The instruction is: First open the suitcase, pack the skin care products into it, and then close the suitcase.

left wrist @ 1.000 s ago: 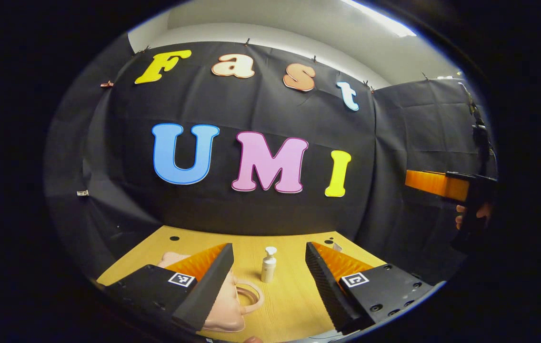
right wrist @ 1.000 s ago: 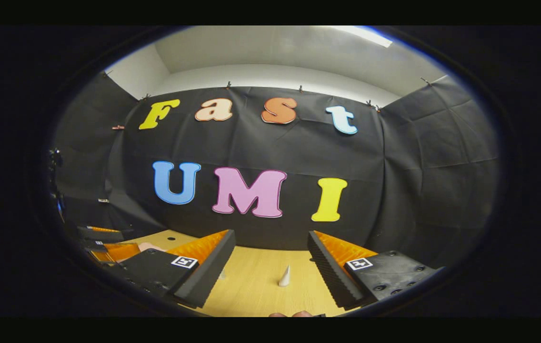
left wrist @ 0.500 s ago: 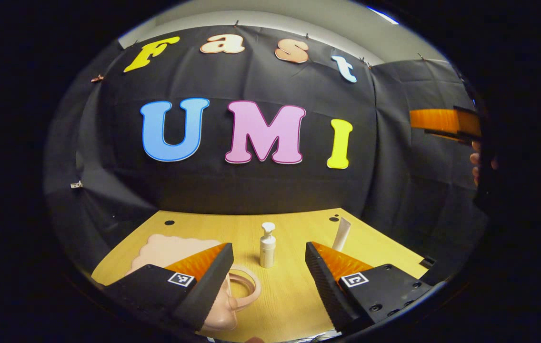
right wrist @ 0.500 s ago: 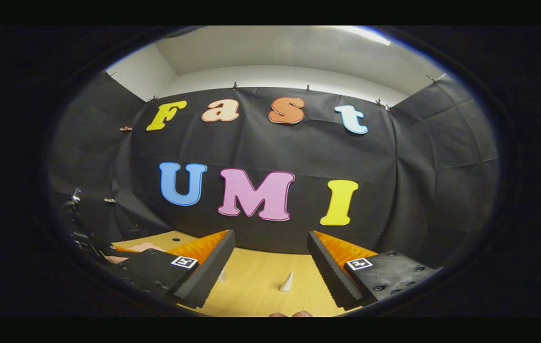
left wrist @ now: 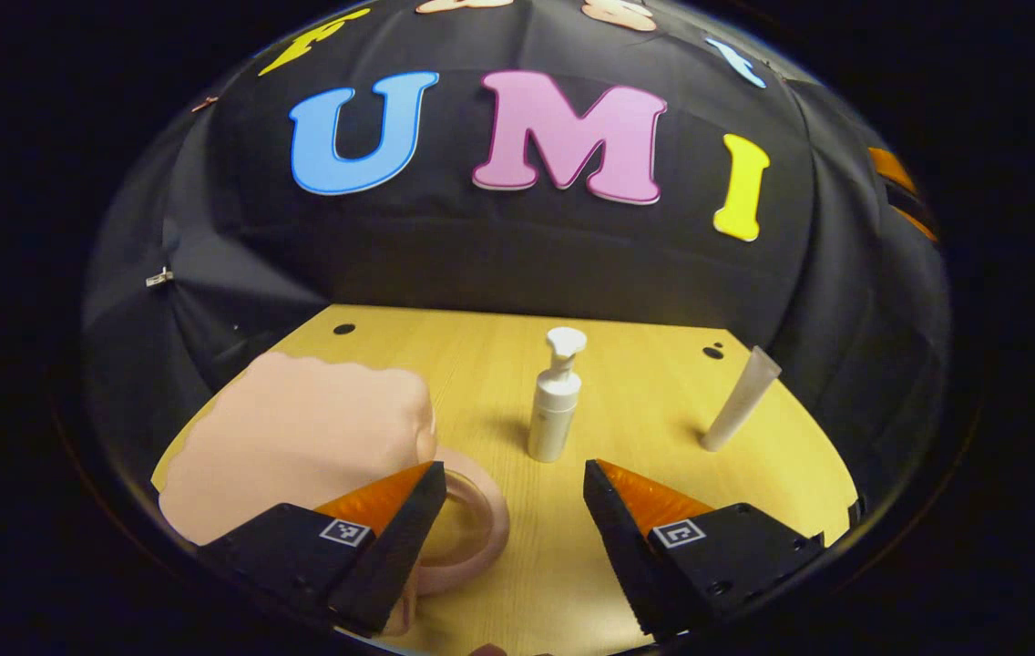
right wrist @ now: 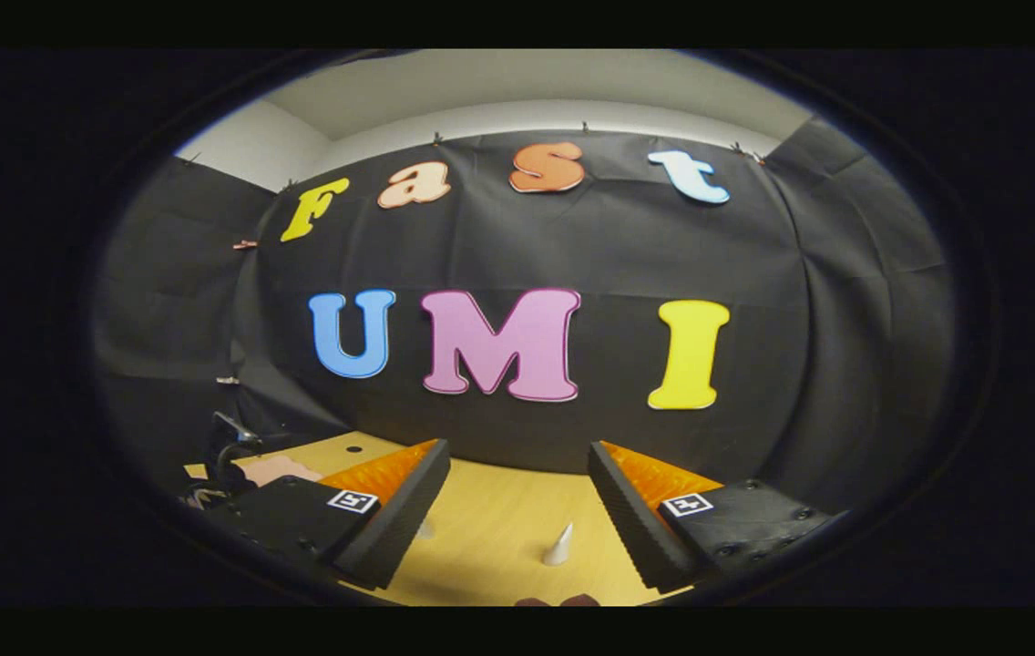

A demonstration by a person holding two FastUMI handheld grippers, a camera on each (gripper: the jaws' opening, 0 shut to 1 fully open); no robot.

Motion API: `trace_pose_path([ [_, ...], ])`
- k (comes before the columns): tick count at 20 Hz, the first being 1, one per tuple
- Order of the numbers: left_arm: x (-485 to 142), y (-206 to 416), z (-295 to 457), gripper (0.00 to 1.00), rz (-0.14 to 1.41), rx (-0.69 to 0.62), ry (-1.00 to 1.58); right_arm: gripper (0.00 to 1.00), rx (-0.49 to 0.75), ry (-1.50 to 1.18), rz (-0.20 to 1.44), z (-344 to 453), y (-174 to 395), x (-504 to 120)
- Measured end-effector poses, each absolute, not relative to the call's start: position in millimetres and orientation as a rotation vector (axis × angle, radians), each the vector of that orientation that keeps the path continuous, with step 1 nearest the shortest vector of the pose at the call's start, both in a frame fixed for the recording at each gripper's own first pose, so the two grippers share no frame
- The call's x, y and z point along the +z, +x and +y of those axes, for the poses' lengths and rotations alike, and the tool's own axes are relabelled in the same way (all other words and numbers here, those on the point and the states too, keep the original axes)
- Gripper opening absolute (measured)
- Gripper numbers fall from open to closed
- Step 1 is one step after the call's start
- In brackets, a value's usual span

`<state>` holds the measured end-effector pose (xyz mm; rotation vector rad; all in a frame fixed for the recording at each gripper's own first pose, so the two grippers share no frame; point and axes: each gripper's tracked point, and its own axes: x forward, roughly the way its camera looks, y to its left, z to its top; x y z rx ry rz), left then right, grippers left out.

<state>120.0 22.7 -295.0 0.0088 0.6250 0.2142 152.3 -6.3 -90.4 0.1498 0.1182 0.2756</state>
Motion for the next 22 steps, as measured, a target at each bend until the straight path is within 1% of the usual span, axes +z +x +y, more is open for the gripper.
trace_pose_path([
  [1,-306.1,121.1,29.7,0.96,0.668,0.239,0.019,0.97,0.278,0.167,0.129,-8.5,160.2,-95.4],
  [3,-328.8,124.6,30.5,0.95,0.747,0.248,0.000,0.97,0.277,0.186,0.122,-13.6,171.5,-97.1],
  [4,-328.9,126.8,30.2,0.92,0.755,0.249,0.031,0.97,0.277,0.187,0.118,-15.3,175.1,-98.7],
  [6,-338.0,132.8,29.2,0.92,0.787,0.238,0.083,0.96,0.277,0.175,0.117,-18.9,182.0,-105.3],
  [8,-352.0,129.6,27.9,0.95,0.867,0.243,0.083,0.96,0.284,0.173,0.134,-20.0,186.2,-112.9],
  [10,-361.3,124.8,25.1,0.86,0.914,0.250,0.042,0.96,0.288,0.187,0.143,-21.0,189.4,-115.5],
  [12,-368.0,120.8,27.7,0.80,0.944,0.264,0.027,0.96,0.280,0.197,0.140,-24.6,194.6,-115.5],
  [13,-372.8,119.8,30.0,0.74,0.962,0.267,0.031,0.96,0.276,0.201,0.141,-27.1,195.3,-116.7],
  [14,-379.0,116.1,33.4,0.71,0.991,0.273,0.042,0.96,0.270,0.205,0.144,-29.6,196.0,-119.5],
  [15,-383.6,111.7,38.3,0.61,1.023,0.288,0.053,0.96,0.266,0.207,0.150,-31.9,196.6,-123.7],
  [16,-387.7,109.3,33.6,0.52,1.045,0.273,0.027,0.96,0.260,0.208,0.158,-33.9,197.3,-128.0],
  [17,-387.2,109.7,31.4,0.35,1.054,0.264,0.025,0.96,0.258,0.213,0.167,-35.3,196.0,-131.3],
  [18,-383.7,112.2,28.8,0.27,1.061,0.240,0.048,0.96,0.258,0.223,0.173,-36.1,194.8,-134.6],
  [20,-369.7,115.7,25.3,0.18,1.061,0.176,0.159,0.97,0.257,0.242,0.173,-38.5,194.1,-136.7],
  [21,-358.9,117.2,25.9,0.13,1.051,0.168,0.200,0.98,0.255,0.246,0.179,-40.1,192.8,-139.6],
  [22,-348.6,120.8,22.4,0.13,1.029,0.182,0.198,0.98,0.254,0.248,0.179,-40.9,191.6,-141.8],
])
